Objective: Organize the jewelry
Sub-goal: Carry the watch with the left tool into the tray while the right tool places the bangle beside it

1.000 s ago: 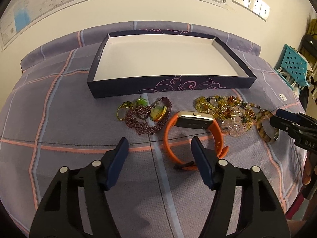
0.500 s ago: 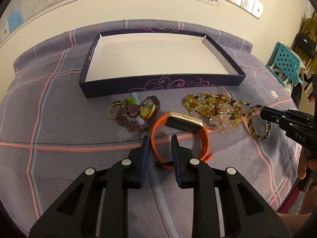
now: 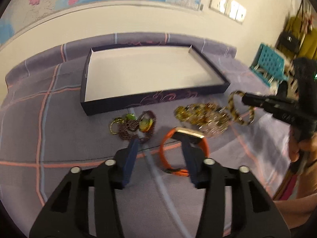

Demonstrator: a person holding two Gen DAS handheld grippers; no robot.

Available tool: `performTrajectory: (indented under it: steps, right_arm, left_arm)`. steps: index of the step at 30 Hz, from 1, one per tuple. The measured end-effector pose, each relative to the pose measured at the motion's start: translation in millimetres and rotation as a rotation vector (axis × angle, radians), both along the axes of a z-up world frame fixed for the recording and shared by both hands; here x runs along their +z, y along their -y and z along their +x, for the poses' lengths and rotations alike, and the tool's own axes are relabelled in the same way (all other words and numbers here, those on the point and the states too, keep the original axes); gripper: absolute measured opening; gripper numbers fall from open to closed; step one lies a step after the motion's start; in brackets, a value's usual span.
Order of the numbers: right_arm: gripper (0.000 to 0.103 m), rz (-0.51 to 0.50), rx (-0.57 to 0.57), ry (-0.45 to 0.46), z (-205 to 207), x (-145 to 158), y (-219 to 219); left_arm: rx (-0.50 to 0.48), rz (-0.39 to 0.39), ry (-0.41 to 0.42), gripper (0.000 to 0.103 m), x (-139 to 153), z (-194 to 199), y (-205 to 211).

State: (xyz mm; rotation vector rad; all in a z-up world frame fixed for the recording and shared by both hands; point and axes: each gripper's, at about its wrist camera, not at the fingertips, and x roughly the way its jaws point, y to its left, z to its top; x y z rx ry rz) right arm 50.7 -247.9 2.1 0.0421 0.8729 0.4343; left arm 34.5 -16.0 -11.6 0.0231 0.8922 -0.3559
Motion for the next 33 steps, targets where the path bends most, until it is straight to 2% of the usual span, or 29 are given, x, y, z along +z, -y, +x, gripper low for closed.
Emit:
performTrajectory:
  steps: [2,7,9,10,12,15,18,21,25,27,30,33]
  right_arm:
    - [0.006,-0.008,-0.005,-0.01,1,-4,0]
    - [0.007,0.004,-0.016,-0.024,4,-7,3]
    - [0.007,0.0,-0.015,-0.022,5,-7,3]
    - [0.007,-0.002,-0.014,-0.021,5,-6,3]
    - [0.007,0.011,-0.009,-0.018,6,-4,3]
    - [0.007,0.016,-0.009,0.0,9,2,3]
    - [0.007,0.029,-0.01,0.01,20,9,4]
    - [0.007,0.032,-0.016,0.027,40,16,2]
    - [0.007,0.028,-0.016,0.034,82,20,-7]
    - [0.007,0.024,-0.025,0.031,102,18,-11]
    - [0.007,0.045,-0.032,-0.003,136,11,-18]
    - [0.007,0.029,-0.053,-0.032,166,2,-28]
  left_arm:
    - [-0.015,0.005,-0.029,0.018,-7,7,1]
    - [-0.071,0.037,-0.066,0.019,-23,20,11]
    - [-0.084,0.056,-0.052,0.019,-25,24,15]
    - [-0.09,0.059,-0.051,0.009,-25,24,16]
    - [-0.088,0.065,-0.052,0.007,-25,27,19]
    - [-0.091,0.046,-0.047,0.007,-21,27,20]
    - [-0.09,-0.009,-0.038,0.007,-8,29,13]
    - [-0.076,-0.059,-0.019,0.007,8,36,4]
    - [-0.014,-0.092,0.026,0.007,31,68,-12]
    - [0.014,-0.113,0.019,0.007,33,87,-15]
    - [0.068,-0.098,0.011,0.007,31,121,-18]
    - [0.112,-0.098,-0.034,0.007,23,158,-18]
